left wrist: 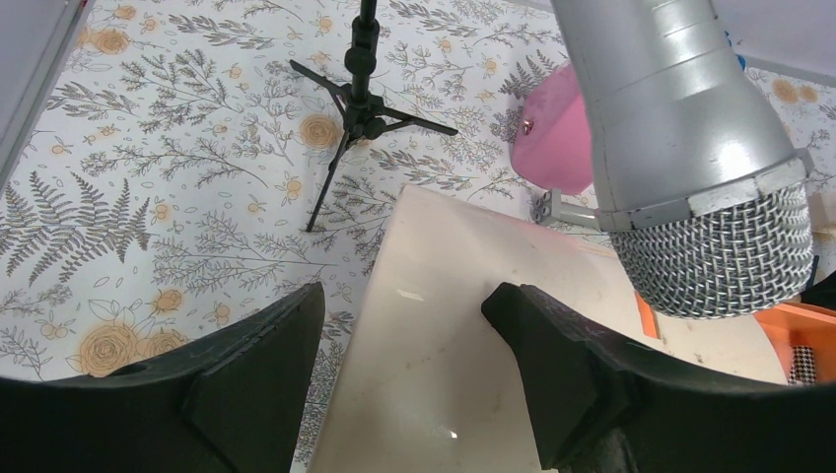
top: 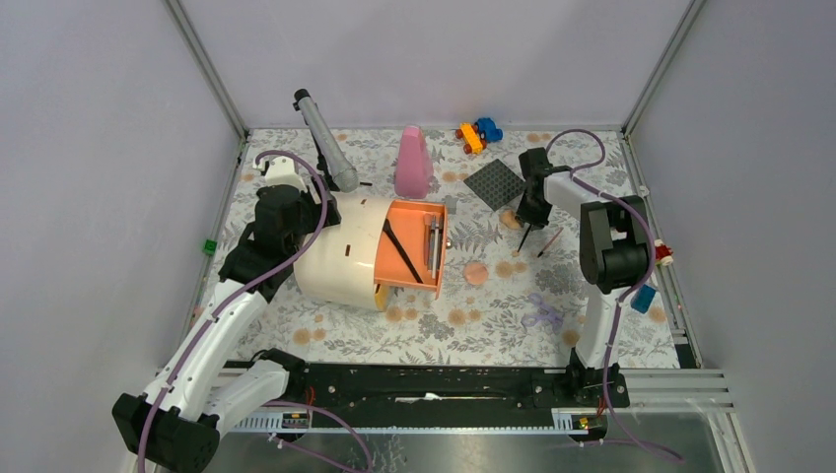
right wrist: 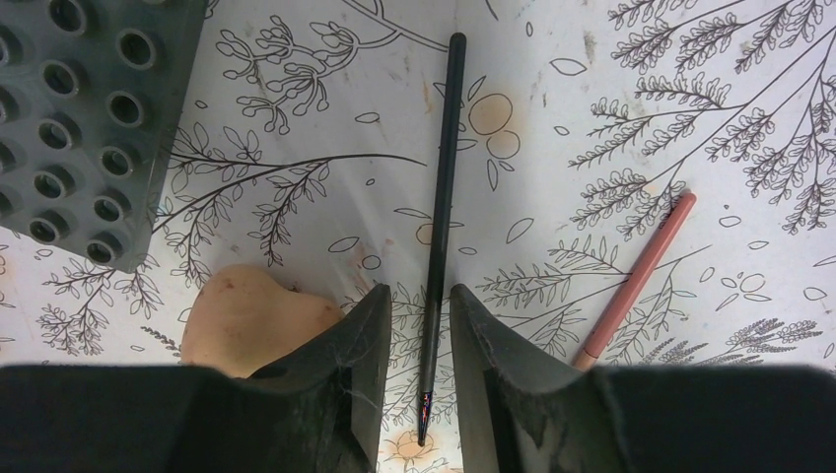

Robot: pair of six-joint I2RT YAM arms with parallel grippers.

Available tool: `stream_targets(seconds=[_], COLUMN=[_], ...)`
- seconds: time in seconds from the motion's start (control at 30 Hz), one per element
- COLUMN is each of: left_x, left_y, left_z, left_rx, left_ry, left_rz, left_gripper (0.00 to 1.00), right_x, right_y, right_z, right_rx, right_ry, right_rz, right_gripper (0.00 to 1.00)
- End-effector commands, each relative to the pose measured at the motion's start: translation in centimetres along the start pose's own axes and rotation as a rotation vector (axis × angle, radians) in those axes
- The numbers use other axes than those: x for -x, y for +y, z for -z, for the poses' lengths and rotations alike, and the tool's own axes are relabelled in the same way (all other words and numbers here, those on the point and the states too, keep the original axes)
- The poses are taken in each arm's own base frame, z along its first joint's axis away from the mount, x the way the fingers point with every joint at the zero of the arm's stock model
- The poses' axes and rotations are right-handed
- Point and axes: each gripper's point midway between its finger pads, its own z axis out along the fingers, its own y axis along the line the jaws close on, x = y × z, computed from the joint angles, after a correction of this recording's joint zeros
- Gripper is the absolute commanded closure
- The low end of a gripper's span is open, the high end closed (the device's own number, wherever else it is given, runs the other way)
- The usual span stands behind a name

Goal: Organize the makeup
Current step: Pick up the makeup brush from the center of the board.

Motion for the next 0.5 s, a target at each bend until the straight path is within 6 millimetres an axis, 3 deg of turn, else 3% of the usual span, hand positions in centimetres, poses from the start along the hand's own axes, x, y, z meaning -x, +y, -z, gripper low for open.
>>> stream_targets(seconds=[0.0, 0.17, 0.47], left_x=[-0.5, -0.7, -0.7], left_y=[0.5, 0.3, 0.2], left_z=[0.4, 0.3, 0.3], left_rx=[0.005, -0.003, -0.008], left_ry=[0.023, 0.032, 0.032], left_rz=[-0.030, -0.029, -0.029], left_gripper=[0.24, 0.24, 0.24], right_x=[-2.8, -3.9, -4.5], right_y=[-1.3, -1.7, -3.5], right_z=[-0.6, -0.6, -1.1], right_rx=[-0.026, -0.022, -0.112], right_ry=[0.082, 0.104, 0.130], right_rz=[-0.005, -0.011, 0.044], right_gripper=[0.65, 0.64, 0.75])
